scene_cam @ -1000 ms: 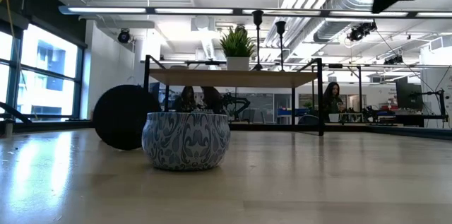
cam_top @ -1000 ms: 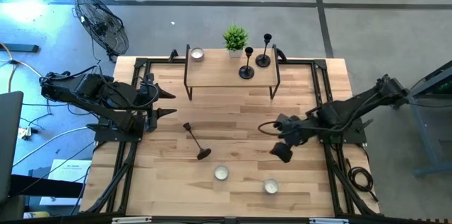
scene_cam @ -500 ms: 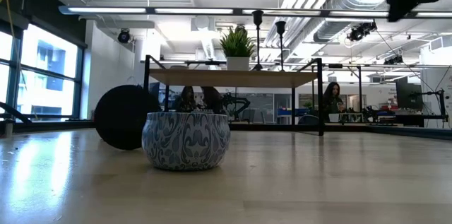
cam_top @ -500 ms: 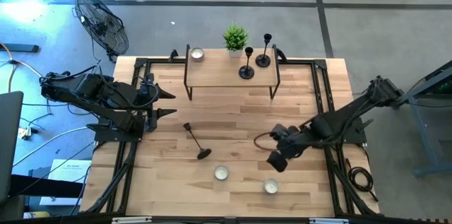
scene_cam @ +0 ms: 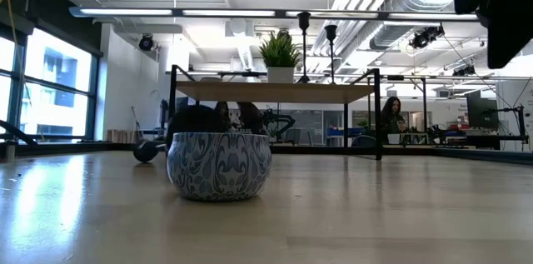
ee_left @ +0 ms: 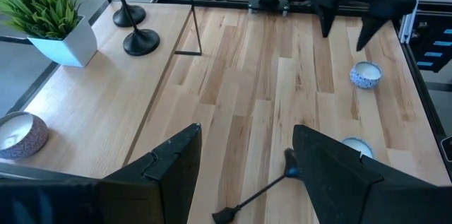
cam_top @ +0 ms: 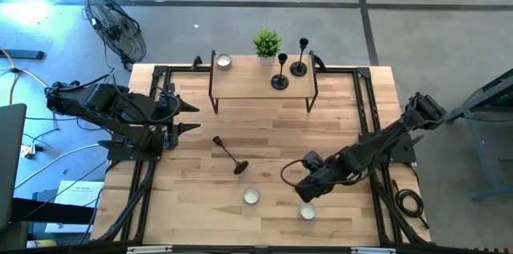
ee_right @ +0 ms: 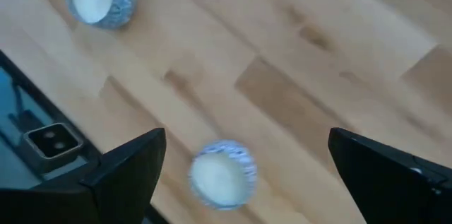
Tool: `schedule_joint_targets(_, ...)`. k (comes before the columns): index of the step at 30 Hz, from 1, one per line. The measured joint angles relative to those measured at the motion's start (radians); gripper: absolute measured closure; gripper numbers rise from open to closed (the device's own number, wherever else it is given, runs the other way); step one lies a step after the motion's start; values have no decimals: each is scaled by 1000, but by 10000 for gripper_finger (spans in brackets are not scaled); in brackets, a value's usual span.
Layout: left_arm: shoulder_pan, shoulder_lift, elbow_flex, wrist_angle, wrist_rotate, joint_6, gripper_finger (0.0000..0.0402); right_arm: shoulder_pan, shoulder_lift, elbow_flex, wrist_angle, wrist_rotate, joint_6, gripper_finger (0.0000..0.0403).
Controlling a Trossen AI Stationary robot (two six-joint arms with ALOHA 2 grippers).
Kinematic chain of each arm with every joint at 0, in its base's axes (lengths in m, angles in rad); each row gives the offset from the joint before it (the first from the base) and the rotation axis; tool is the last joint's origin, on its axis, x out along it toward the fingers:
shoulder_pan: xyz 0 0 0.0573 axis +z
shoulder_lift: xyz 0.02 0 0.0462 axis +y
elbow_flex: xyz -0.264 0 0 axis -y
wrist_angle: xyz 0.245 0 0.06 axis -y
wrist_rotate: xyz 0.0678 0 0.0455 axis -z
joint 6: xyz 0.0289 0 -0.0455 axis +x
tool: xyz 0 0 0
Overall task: Pick & Place candle stick holders
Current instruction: Put the white red scented candle on the shelf
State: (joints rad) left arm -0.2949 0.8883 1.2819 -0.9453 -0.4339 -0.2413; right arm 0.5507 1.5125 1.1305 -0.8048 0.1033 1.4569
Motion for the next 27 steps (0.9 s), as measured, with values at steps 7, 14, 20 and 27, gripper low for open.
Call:
schedule_joint_targets(7, 0, 0, 0, 0, 0, 0, 183, 13, 54, 0, 107, -51, 89, 13)
schedule_joint_targets(14, 0, 0, 0, 0, 0, 0, 183, 52, 85, 0, 140, -101, 232, 17)
schedule_joint_targets(20, 0, 0, 0, 0, 0, 0, 183, 94, 126, 0, 184, -98, 345, 31)
schedule_joint_targets(27, 0, 0, 0, 0, 0, 0, 183, 118, 167, 0, 199, -111, 410, 37)
